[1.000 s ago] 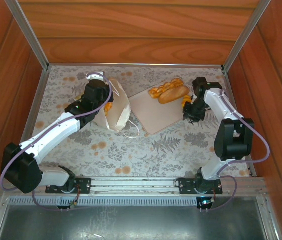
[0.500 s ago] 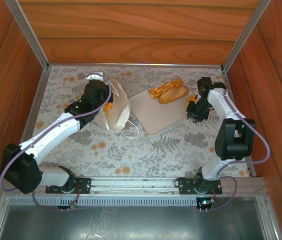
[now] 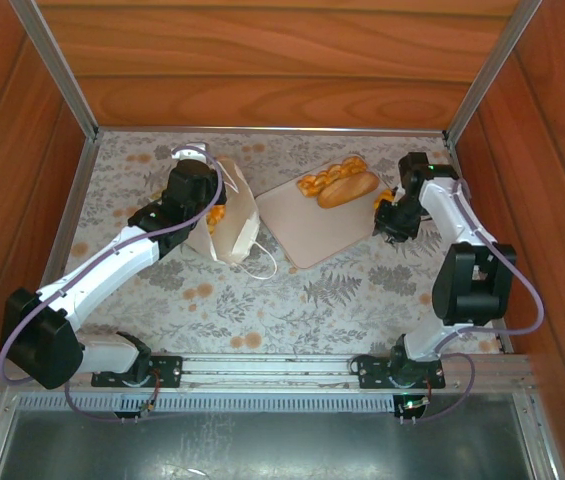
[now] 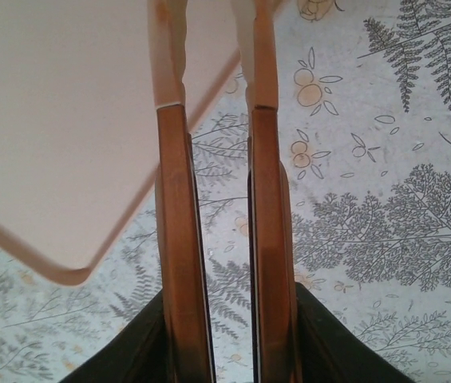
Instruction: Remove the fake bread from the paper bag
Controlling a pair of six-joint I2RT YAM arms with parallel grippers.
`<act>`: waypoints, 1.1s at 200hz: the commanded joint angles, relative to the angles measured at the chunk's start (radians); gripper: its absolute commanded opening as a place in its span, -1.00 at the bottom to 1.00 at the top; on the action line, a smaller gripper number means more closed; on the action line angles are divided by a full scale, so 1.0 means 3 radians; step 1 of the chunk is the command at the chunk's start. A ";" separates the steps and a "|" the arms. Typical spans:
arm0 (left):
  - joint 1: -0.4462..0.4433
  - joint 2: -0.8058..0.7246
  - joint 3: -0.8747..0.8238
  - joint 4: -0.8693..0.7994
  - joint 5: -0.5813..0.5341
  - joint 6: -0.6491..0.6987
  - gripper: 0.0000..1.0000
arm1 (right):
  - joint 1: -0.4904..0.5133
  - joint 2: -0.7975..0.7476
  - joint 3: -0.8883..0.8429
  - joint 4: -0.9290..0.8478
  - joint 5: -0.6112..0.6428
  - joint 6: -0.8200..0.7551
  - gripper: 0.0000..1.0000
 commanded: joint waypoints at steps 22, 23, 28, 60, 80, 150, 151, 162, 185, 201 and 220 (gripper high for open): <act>0.0022 -0.0066 0.0020 0.0055 0.0007 -0.0032 -1.00 | -0.0060 -0.0277 0.0219 -0.0128 0.0008 -0.0020 -0.26; 0.0022 -0.0067 0.0020 0.0054 0.0010 -0.0030 -1.00 | -0.0064 -0.0275 0.0223 -0.0130 0.0019 -0.0017 -0.26; 0.0020 -0.0069 0.0021 0.0058 0.0012 -0.0033 -1.00 | -0.0075 -0.0270 0.0248 -0.0133 0.0073 -0.0005 -0.26; 0.0022 -0.0079 0.0012 0.0058 0.0015 -0.0031 -1.00 | -0.0257 -0.0134 0.0424 -0.0113 0.0239 0.0017 -0.31; 0.0021 -0.0092 0.0005 0.0055 0.0017 -0.0032 -1.00 | -0.0381 0.0018 0.0523 -0.0089 0.0284 0.0001 -0.32; 0.0020 -0.0095 0.0000 0.0050 0.0004 -0.0019 -1.00 | -0.0523 0.0529 0.0697 0.0055 0.0127 -0.0141 -0.37; 0.0021 -0.0092 0.0000 0.0048 0.0003 -0.0018 -1.00 | -0.0523 0.0530 0.0697 0.0056 0.0127 -0.0145 -0.37; 0.0020 -0.0089 0.0007 0.0048 0.0003 -0.0021 -1.00 | -0.0525 0.0556 0.0697 0.0069 0.0127 -0.0151 -0.37; 0.0019 -0.0080 0.0011 0.0056 0.0011 -0.0033 -1.00 | -0.0523 0.0620 0.0695 0.0097 0.0041 -0.0196 -0.37; 0.0019 -0.0071 0.0013 0.0054 0.0015 -0.0034 -1.00 | -0.0523 0.0648 0.0692 0.0110 0.0000 -0.0212 -0.37; 0.0018 -0.0074 0.0016 0.0054 0.0024 -0.0041 -1.00 | -0.0523 0.0663 0.0682 0.0140 -0.0033 -0.0236 -0.37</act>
